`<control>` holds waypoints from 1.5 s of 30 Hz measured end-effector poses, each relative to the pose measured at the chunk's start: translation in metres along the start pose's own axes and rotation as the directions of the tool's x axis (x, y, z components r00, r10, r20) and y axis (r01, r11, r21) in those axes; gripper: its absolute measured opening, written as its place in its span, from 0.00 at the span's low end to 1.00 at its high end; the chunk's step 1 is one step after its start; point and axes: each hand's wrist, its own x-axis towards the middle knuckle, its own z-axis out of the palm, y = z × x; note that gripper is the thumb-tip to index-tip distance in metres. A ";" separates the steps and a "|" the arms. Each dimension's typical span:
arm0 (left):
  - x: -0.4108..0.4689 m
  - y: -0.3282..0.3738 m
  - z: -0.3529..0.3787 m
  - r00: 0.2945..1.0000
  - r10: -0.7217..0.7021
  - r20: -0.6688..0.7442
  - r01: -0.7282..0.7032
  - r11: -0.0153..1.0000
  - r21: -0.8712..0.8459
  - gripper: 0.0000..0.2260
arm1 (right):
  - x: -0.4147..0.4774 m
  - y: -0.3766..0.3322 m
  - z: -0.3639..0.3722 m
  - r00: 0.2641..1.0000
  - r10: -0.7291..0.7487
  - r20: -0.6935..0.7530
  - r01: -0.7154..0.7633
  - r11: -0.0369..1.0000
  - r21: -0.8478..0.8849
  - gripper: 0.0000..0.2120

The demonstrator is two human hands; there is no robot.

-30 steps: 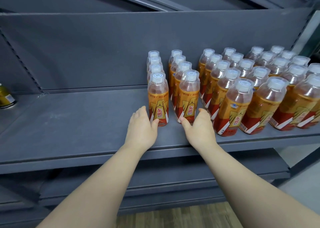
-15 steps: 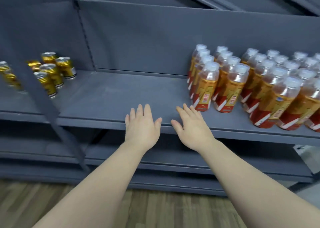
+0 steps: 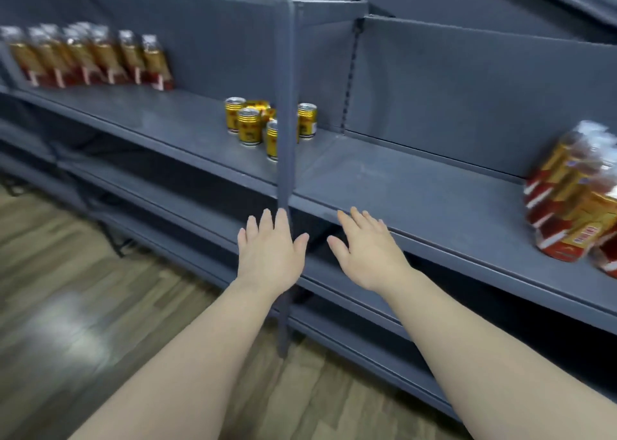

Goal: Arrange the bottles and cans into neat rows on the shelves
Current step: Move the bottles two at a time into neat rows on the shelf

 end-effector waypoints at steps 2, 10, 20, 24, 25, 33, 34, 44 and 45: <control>-0.001 -0.028 -0.005 0.998 -0.057 -0.021 0.057 0.998 0.020 0.29 | 0.012 -0.025 0.005 0.998 -0.062 0.033 0.062 0.998 0.000 0.29; -0.004 -0.108 -0.025 0.956 -0.282 -0.079 0.285 0.958 0.022 0.28 | 0.061 -0.110 0.028 0.944 -0.293 0.154 0.286 0.956 0.068 0.29; 0.024 -0.165 -0.050 0.856 -0.487 -0.177 0.502 0.863 0.057 0.25 | 0.137 -0.174 0.036 0.836 -0.513 0.195 0.500 0.858 0.113 0.29; 0.032 -0.179 -0.054 0.824 -0.530 -0.198 0.550 0.833 0.058 0.23 | 0.160 -0.194 0.040 0.794 -0.567 0.218 0.557 0.823 0.111 0.30; 0.033 -0.185 -0.053 0.814 -0.545 -0.200 0.564 0.824 0.055 0.23 | 0.165 -0.199 0.042 0.786 -0.575 0.226 0.566 0.817 0.109 0.30; 0.050 -0.241 -0.058 0.753 -0.632 -0.184 0.645 0.764 0.014 0.24 | 0.209 -0.254 0.064 0.747 -0.618 0.244 0.615 0.783 0.099 0.30; 0.054 -0.252 -0.059 0.747 -0.639 -0.183 0.651 0.759 0.006 0.24 | 0.215 -0.264 0.068 0.744 -0.621 0.246 0.619 0.779 0.099 0.30; 0.105 -0.381 -0.097 0.743 -0.644 -0.183 0.648 0.760 -0.046 0.24 | 0.292 -0.389 0.099 0.756 -0.608 0.245 0.609 0.789 0.080 0.30; 0.111 -0.394 -0.102 0.745 -0.645 -0.174 0.647 0.761 -0.049 0.25 | 0.300 -0.401 0.101 0.761 -0.604 0.238 0.605 0.793 0.078 0.30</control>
